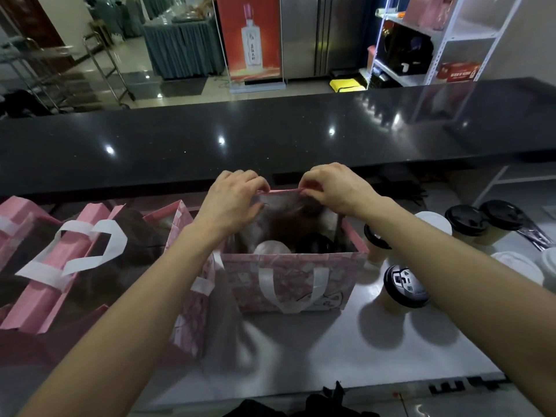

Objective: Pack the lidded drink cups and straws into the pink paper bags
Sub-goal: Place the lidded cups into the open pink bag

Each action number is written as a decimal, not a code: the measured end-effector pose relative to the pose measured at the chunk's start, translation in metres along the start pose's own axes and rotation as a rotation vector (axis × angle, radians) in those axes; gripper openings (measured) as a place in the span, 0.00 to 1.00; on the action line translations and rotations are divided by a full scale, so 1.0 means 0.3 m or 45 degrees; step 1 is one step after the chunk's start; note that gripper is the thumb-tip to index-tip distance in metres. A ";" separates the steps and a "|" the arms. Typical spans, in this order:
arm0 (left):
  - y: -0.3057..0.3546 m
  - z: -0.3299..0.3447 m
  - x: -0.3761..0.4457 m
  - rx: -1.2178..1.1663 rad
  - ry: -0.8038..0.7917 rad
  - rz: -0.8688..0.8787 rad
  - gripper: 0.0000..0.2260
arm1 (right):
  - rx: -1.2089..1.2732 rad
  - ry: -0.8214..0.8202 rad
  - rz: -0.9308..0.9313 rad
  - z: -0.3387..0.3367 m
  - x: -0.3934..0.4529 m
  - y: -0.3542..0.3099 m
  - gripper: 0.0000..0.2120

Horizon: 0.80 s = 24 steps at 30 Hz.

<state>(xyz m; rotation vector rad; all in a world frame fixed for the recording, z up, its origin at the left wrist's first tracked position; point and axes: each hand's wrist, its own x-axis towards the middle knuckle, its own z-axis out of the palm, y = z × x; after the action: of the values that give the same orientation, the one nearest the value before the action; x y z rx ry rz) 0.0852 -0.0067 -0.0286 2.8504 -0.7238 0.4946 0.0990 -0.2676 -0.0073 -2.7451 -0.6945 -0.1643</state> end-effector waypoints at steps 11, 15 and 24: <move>0.041 -0.003 0.061 -0.186 0.013 -0.142 0.14 | 0.332 0.207 0.249 -0.037 -0.055 0.100 0.15; 0.118 -0.006 0.082 -0.225 -0.141 0.002 0.16 | 0.280 0.126 0.338 -0.072 -0.151 0.160 0.11; 0.498 0.070 0.297 -0.165 -0.284 0.242 0.16 | 0.046 -0.143 0.576 -0.157 -0.499 0.418 0.23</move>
<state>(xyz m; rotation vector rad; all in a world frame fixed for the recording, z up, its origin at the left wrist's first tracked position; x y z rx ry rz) 0.0919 -0.1802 -0.0059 2.7558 -1.0319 0.1463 0.0263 -0.4543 -0.0230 -2.8082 -0.0871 0.1029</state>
